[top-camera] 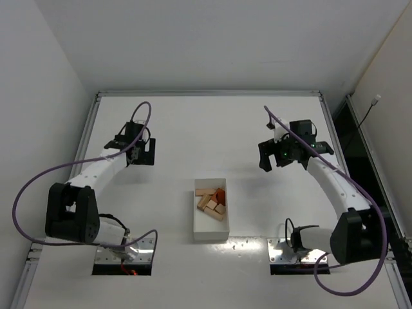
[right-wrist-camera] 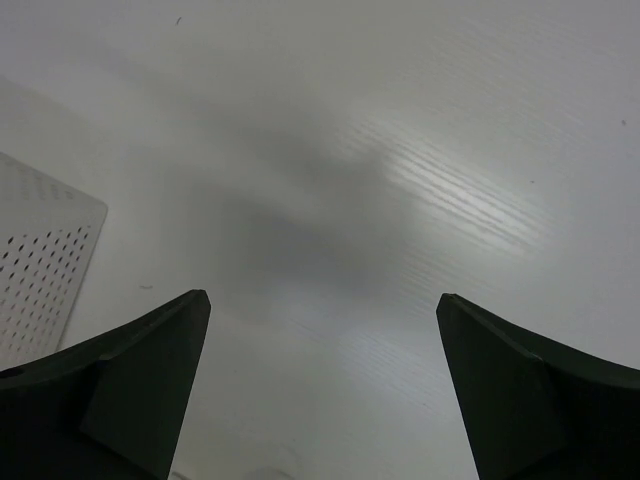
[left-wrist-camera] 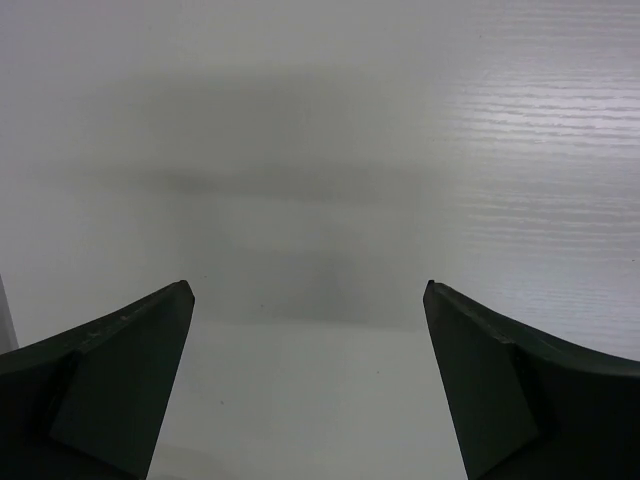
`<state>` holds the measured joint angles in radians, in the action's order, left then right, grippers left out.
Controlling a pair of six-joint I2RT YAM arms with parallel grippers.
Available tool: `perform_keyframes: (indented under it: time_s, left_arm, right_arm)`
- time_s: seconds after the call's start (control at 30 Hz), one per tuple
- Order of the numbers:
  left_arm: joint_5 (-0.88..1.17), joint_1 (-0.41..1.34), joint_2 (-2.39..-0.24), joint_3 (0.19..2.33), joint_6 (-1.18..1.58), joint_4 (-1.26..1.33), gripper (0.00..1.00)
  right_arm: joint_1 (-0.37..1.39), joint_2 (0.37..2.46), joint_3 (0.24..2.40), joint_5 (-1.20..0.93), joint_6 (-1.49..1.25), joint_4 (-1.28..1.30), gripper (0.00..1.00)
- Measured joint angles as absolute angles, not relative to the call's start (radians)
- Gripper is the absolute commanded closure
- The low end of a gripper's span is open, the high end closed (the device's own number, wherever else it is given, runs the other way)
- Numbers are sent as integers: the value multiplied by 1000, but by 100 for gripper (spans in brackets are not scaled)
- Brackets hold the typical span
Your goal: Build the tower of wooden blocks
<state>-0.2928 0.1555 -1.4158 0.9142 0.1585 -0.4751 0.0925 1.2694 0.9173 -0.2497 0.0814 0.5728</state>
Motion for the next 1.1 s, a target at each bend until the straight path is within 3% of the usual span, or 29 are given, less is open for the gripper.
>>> perform_keyframes:
  time_s: [0.3,0.7,1.1]
  left_arm:
    - [-208,150,-1230,916,109,-478,0]
    - [-387,143,-1204,925,109,-486,0]
    - [-438,89,-1105,855,109,-505,0]
  right_arm:
    - [226,1230,877,-262,97,606,15]
    - [503,1269,874,-213,-117,607,20]
    - [686,1317,894,-260,-185,620,24]
